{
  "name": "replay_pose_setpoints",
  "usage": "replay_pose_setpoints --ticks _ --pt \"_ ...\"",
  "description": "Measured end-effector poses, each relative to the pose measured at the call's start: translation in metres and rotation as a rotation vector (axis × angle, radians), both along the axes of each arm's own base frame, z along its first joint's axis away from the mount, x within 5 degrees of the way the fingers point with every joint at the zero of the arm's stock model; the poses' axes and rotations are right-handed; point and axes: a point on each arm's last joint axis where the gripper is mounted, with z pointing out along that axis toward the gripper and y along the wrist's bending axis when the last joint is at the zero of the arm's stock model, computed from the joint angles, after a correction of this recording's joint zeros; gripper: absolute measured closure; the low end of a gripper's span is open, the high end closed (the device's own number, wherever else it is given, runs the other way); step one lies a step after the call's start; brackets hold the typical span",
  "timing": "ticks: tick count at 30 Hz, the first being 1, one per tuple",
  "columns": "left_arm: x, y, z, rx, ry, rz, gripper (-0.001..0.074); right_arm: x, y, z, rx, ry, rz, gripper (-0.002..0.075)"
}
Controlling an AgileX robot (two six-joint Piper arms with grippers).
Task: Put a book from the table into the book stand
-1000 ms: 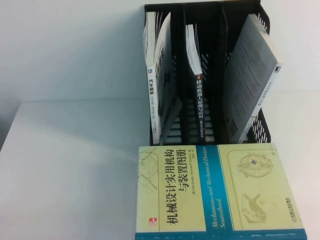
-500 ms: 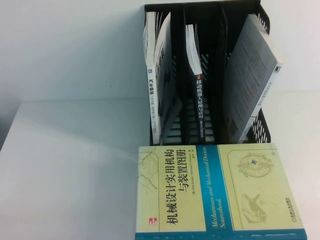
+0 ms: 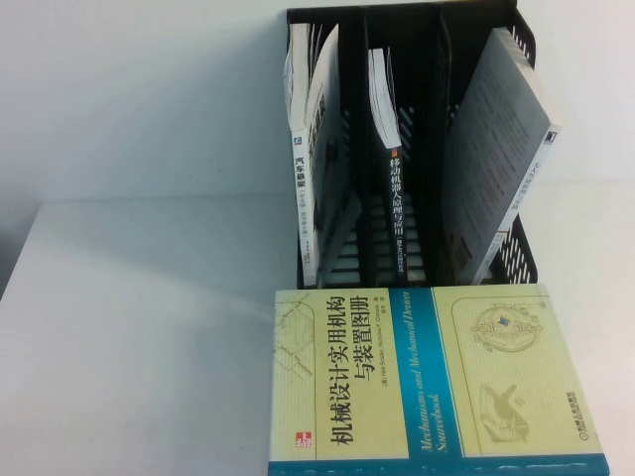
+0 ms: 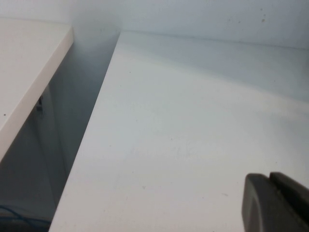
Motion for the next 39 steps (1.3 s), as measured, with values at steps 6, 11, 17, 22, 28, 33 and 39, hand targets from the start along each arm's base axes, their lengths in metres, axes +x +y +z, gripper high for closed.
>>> replay_pose_setpoints --ticks 6,11,17,22,28,33,39 --pt "0.000 0.000 0.000 -0.002 0.000 0.000 0.0739 0.000 0.000 0.000 0.000 0.000 0.000 0.0729" --pt "0.002 -0.001 0.006 -0.006 -0.081 -0.010 0.0739 0.000 0.000 0.001 0.000 -0.012 0.004 0.0729" --pt "0.004 -0.004 0.032 -0.011 -0.376 -0.041 0.0738 0.004 0.004 0.011 0.003 -0.143 0.047 0.0729" --pt "0.001 -0.005 0.048 -0.011 -0.550 -0.059 0.0738 0.005 0.008 0.021 0.045 -0.261 0.076 0.0729" --pt "0.000 -0.006 0.051 -0.006 -0.586 -0.064 0.0738 0.005 0.013 0.037 0.104 -0.439 0.128 0.0729" --pt "-0.007 -0.007 0.067 -0.127 -0.768 -0.087 0.0738 -0.003 0.019 0.063 0.136 -0.733 0.223 0.0729" --pt "-0.024 -0.008 0.090 -0.162 -1.090 -0.139 0.0738 -0.018 0.015 0.099 0.291 -1.013 0.230 0.0729"
